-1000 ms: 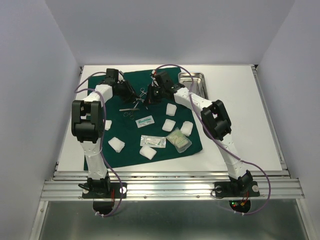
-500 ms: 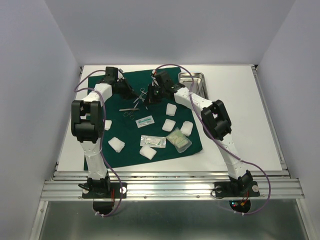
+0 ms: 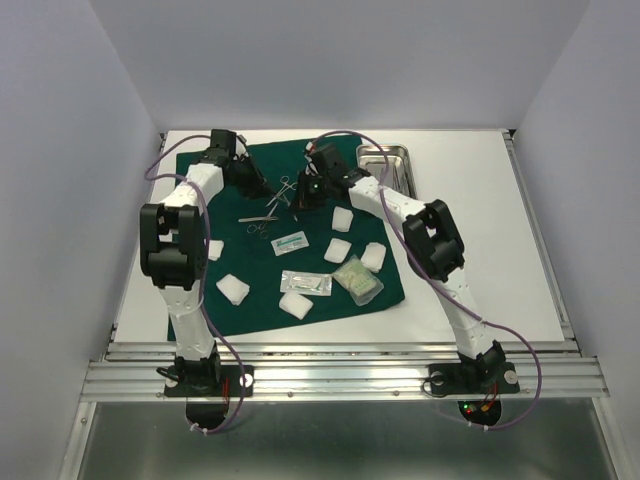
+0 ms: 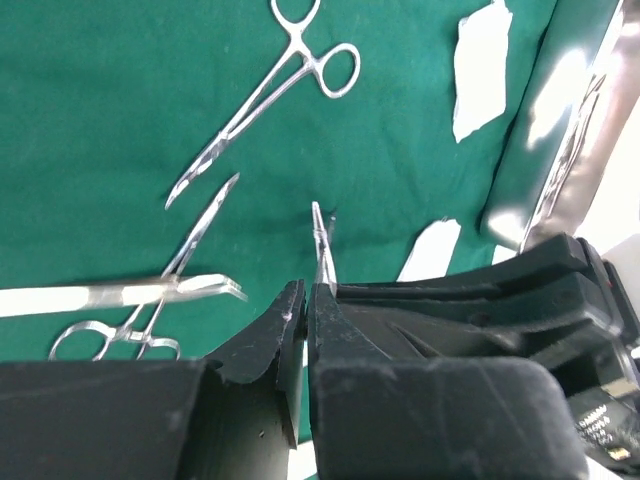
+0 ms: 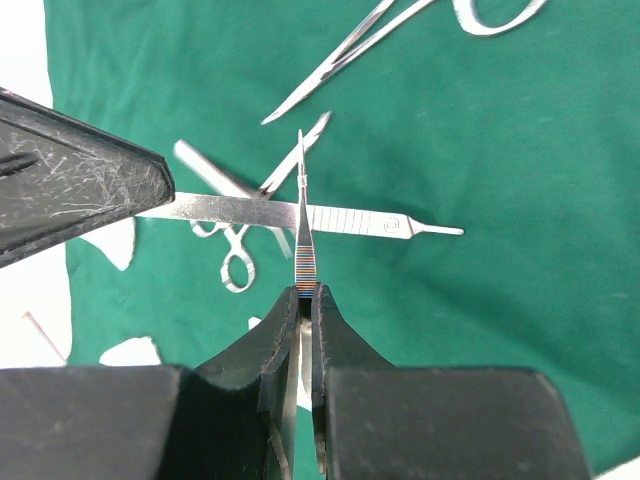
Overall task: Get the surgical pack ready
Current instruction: Adjust the medical item.
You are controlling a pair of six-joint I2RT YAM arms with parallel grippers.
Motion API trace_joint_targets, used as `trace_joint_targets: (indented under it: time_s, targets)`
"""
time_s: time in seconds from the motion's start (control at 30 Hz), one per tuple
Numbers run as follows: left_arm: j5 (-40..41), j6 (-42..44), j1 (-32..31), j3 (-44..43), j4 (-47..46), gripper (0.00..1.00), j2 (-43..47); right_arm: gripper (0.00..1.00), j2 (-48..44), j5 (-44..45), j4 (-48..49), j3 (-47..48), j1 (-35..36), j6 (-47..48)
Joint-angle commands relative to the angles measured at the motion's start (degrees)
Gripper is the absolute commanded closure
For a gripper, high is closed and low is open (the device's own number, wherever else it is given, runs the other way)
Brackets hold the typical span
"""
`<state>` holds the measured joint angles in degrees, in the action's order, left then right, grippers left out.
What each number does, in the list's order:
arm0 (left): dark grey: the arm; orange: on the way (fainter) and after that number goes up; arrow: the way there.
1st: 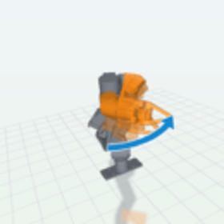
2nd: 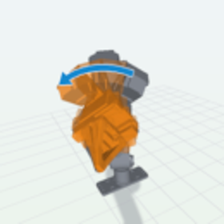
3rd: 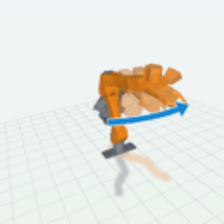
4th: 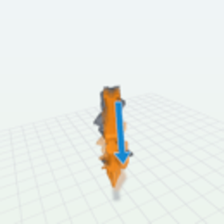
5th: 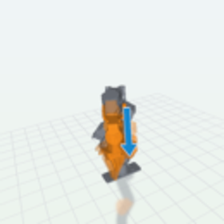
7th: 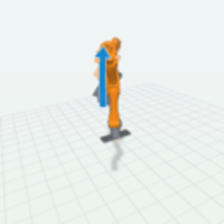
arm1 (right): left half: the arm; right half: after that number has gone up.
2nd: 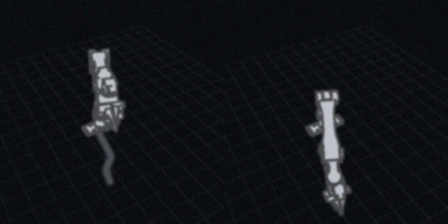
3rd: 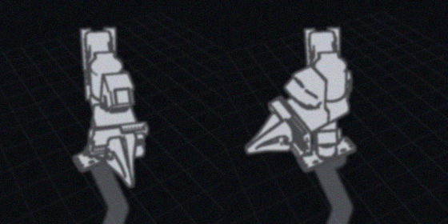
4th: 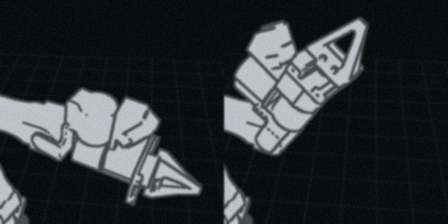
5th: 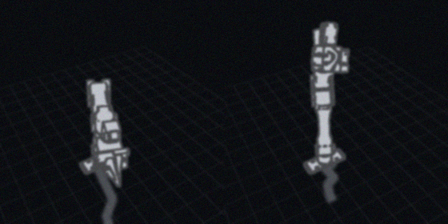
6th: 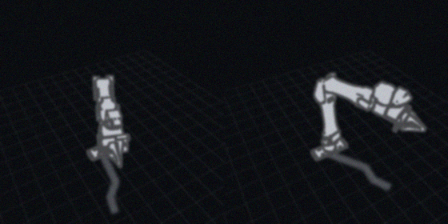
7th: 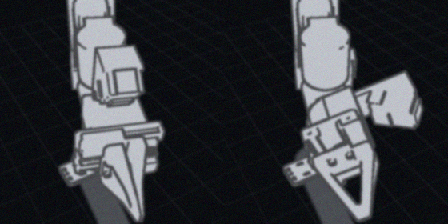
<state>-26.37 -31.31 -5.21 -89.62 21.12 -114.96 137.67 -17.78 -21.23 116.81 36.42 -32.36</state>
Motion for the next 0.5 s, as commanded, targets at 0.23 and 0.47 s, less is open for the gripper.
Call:
trace_joint_targets:
  time_s: [0.23, 0.47]
  targets:
    - [3.3, 4.9, 2.0, 0.3, 6.6, 1.0, 12.6, 0.99, -5.0, 4.8, 0.5, -0.9, 0.0, 1.2]
    - [2.2, 5.6, 4.2, -0.9, 8.8, 1.0, 17.4, 0.99, -4.2, 5.3, 0.5, -0.4, 0.0, 1.0]
